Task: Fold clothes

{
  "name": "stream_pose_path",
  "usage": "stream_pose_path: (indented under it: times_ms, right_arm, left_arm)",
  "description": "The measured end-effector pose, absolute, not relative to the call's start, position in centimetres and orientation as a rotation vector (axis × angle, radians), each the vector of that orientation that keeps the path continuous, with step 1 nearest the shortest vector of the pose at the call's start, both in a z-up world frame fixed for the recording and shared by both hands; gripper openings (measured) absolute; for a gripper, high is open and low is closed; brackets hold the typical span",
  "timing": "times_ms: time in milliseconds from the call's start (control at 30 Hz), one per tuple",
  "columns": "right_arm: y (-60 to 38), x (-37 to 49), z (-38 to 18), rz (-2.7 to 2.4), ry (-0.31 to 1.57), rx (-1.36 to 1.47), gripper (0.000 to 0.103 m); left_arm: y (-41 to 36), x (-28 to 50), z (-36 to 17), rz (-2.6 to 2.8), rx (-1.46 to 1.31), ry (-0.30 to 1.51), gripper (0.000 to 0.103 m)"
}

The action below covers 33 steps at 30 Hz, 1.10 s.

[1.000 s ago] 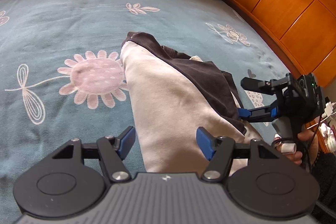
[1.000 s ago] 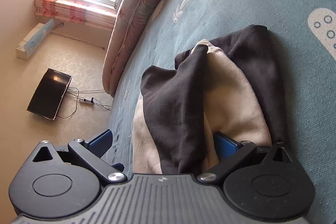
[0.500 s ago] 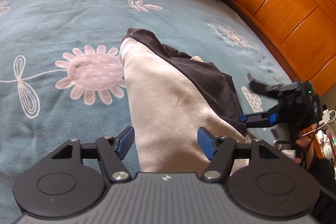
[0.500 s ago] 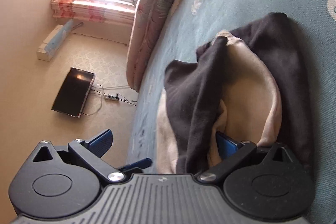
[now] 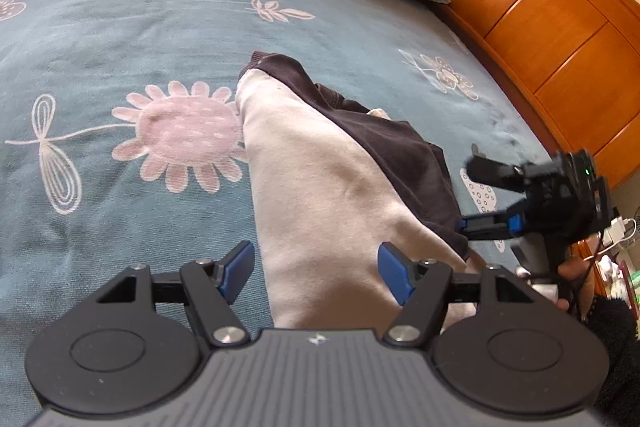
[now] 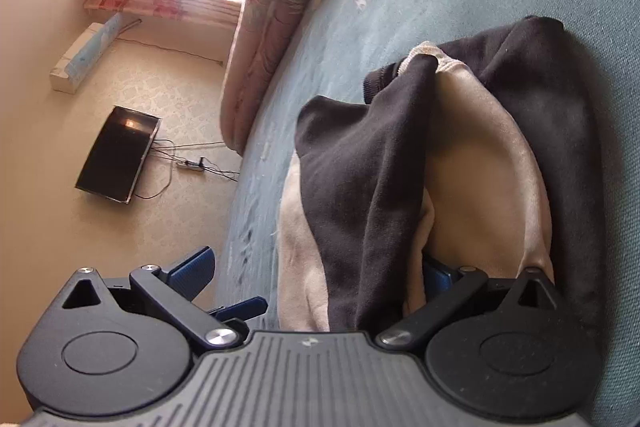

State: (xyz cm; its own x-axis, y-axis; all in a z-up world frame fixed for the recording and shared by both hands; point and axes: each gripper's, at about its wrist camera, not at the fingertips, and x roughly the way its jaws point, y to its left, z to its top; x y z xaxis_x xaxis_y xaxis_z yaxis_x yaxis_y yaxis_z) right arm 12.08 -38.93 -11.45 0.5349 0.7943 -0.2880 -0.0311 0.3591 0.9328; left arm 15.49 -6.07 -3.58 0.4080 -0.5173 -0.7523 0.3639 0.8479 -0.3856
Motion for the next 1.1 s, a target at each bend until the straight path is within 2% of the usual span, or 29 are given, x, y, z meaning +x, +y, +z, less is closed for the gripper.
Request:
stream_pose_path:
  times_ms: [167,233,267,333,367,433,700,933,1100]
  right_arm:
    - [-39.3,11.2,-11.0,0.727,0.747,1.162,0.103]
    - [-38.9,12.1,-11.8,0.695,0.781,1.145,0.103]
    - [-38.6,12.7,-12.6,0.670,0.821,1.139,0.099]
    - [-39.0,12.7,-13.3,0.652,0.831,1.107,0.075]
    - [-39.1,12.8,-13.5,0.647,0.852,1.089,0.067]
    - [-40.1,12.9,-14.9,0.584,0.911,1.104,0.014]
    - [-38.5,12.5,-13.5,0.503,0.917,0.993,0.014]
    - [-36.2,11.3,-6.2,0.385,0.863,0.604,0.016]
    - [-37.9,10.3,-3.7,0.332,0.840,0.537,0.015]
  left_arm:
    - [-5.5,16.0,-4.2,-0.533,-0.193,1.024,0.068]
    - [-5.6,15.9,-4.0,-0.536,-0.192,1.022,0.068]
    - [-5.6,15.7,-3.9,-0.541,-0.192,1.019,0.068]
    - [-5.6,15.6,-3.9,-0.553,-0.194,1.016,0.068]
    - [-5.5,15.6,-3.9,-0.551,-0.196,1.016,0.068]
    - [-5.6,15.7,-4.1,-0.541,-0.197,1.022,0.068]
    - [-5.6,15.4,-3.8,-0.543,-0.187,1.017,0.068]
    - [-4.5,15.5,-3.7,-0.516,-0.211,1.012,0.068]
    - [-4.8,15.5,-4.1,-0.526,-0.212,1.024,0.068]
